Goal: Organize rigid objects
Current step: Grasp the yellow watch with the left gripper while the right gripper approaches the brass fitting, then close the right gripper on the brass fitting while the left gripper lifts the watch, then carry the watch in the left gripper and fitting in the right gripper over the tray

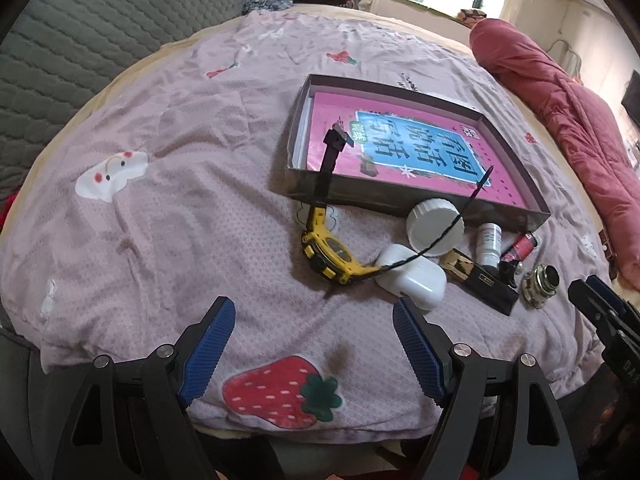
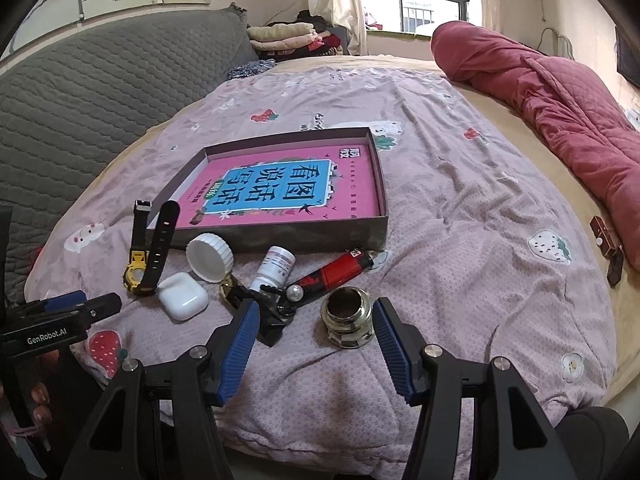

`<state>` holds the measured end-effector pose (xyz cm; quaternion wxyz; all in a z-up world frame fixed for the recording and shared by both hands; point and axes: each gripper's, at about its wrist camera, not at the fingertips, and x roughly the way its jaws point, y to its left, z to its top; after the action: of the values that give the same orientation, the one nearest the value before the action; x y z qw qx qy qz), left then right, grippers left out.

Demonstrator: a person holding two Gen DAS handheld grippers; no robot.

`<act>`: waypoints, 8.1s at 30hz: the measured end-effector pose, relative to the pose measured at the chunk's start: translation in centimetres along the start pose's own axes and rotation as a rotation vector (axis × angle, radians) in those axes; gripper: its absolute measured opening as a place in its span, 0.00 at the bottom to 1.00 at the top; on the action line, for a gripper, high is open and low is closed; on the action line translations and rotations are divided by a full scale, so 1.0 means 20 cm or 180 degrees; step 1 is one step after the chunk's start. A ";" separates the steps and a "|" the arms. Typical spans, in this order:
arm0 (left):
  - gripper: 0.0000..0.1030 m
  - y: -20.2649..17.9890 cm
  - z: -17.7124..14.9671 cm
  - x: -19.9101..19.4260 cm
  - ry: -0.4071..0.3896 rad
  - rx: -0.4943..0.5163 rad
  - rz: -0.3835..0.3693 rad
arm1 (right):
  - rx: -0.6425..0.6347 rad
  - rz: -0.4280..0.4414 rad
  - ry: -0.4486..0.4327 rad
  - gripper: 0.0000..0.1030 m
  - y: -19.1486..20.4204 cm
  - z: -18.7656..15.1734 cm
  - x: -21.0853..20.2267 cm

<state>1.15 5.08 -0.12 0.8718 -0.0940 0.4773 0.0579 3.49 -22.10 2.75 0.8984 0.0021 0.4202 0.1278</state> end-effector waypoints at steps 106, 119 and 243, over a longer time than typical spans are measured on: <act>0.16 0.01 0.24 0.27 -0.0191 -0.0744 -0.1110 | -0.0155 0.0134 -0.0076 0.42 -0.07 0.01 0.16; 0.16 0.02 0.20 0.14 -0.0309 -0.0672 -0.1137 | -0.0362 0.0169 -0.0304 0.42 0.01 0.03 0.09; 0.16 -0.10 0.68 0.41 0.0476 -0.0304 -0.0089 | -0.0533 0.0205 -0.0686 0.42 -0.05 0.40 0.36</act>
<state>17.18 6.20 0.31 0.8290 -0.1462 0.5364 0.0612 14.16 -20.65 2.44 0.9308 -0.0456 0.3088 0.1902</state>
